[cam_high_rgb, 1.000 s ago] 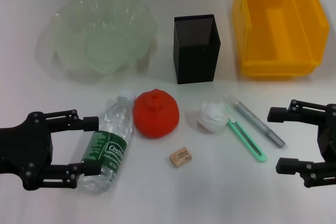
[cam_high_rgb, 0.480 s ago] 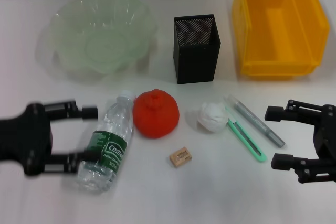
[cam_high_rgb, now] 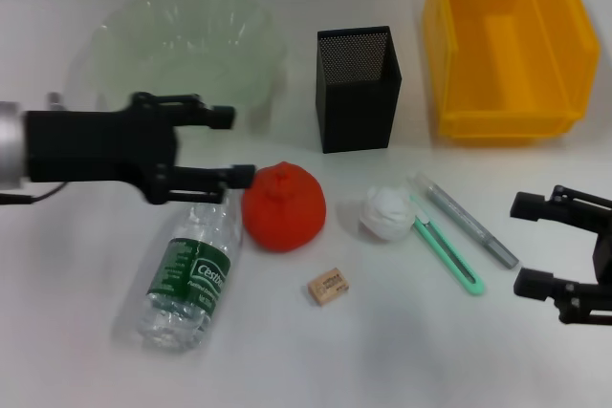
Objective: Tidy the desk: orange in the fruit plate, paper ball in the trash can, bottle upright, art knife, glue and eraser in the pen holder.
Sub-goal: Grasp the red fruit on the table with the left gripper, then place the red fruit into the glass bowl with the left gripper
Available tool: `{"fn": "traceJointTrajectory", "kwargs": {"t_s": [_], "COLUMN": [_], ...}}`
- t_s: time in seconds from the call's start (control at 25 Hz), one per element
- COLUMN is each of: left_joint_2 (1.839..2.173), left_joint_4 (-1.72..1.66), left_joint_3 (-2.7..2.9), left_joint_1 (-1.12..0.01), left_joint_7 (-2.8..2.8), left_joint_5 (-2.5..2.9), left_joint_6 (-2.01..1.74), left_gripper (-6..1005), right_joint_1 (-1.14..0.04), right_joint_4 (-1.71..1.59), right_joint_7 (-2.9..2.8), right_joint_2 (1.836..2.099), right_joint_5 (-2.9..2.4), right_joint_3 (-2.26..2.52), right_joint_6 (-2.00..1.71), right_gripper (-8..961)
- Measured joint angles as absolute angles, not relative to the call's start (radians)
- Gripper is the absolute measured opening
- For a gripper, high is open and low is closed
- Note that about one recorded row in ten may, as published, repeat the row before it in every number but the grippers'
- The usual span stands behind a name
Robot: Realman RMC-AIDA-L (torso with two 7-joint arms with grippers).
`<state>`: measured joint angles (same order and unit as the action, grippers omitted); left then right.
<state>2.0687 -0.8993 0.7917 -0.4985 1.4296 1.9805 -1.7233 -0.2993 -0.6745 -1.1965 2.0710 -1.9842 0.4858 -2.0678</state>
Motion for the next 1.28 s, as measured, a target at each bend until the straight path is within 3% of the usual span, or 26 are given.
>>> {"fn": "traceJointTrajectory", "kwargs": {"t_s": [0.2, 0.8, 1.28], "left_joint_2": [2.077, 2.080, 2.079], "left_joint_4": [-0.817, -0.787, -0.811], "left_joint_3": [0.945, 1.259, 1.262], "left_joint_1": [-0.571, -0.585, -0.585], "left_joint_7": [1.426, 1.442, 1.442], "left_joint_5": [2.005, 1.995, 1.971], "left_joint_6": [-1.559, -1.289, -1.285], "left_gripper": [783, 717, 331], "right_joint_1": [-0.278, -0.262, -0.268], "right_joint_4": [-0.658, -0.625, -0.622], "right_joint_7": [-1.197, -1.193, -1.194], "right_joint_2": [2.073, 2.073, 2.071], "right_joint_5": [-1.985, -1.988, -1.988], "right_joint_3": [0.461, 0.460, 0.463], "right_joint_6": [-2.061, -2.046, -2.037], "right_gripper": [823, 817, 812]}}
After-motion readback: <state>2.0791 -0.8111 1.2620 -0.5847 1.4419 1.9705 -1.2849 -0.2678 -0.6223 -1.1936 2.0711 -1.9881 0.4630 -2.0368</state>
